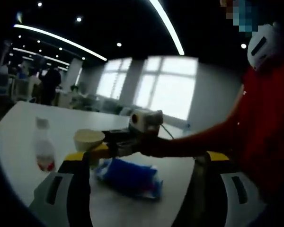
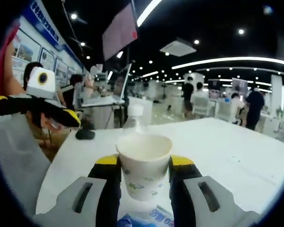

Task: Arrange the tabletop items into an orderly group along one side of the table until the central work area is clear of visible clutter.

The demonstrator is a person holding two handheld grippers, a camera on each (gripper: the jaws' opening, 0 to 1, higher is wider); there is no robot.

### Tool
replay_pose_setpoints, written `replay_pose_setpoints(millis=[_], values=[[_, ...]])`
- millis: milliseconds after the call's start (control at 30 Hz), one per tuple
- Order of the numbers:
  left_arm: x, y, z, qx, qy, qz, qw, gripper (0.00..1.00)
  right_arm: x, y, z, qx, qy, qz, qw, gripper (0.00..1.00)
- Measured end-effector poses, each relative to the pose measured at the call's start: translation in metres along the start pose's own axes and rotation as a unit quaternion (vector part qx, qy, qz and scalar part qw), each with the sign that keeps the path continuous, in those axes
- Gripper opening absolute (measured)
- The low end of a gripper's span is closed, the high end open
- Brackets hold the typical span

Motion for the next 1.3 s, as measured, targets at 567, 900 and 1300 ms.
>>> replay_pose_setpoints(millis=[567, 900, 1300], values=[[0.003, 0.013, 0.012, 0.02, 0.018, -0.024, 0.9994, 0.93, -0.039, 0.006, 0.038, 0.005, 0.03, -0.06, 0.9977, 0.39], [0.004, 0.012, 0.015, 0.025, 0.024, -0.023, 0.9991, 0.9, -0.042, 0.017, 0.048, 0.022, 0.052, -0.086, 0.9947, 0.4], [0.003, 0.012, 0.019, 0.025, 0.037, -0.02, 0.9988, 0.88, -0.032, 0.02, 0.058, 0.048, 0.099, -0.097, 0.9892, 0.4]])
Point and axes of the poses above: the point that each gripper's makers call its tool centre point, and the gripper's own axes: x roughly backward along the fingers, y roughly to its left, z roughly out of its underside, the point moved 1 cm from there along x, roughly backward along the fingers, and after that the axes turned 12 degrees about x, right-handed, at the moved point
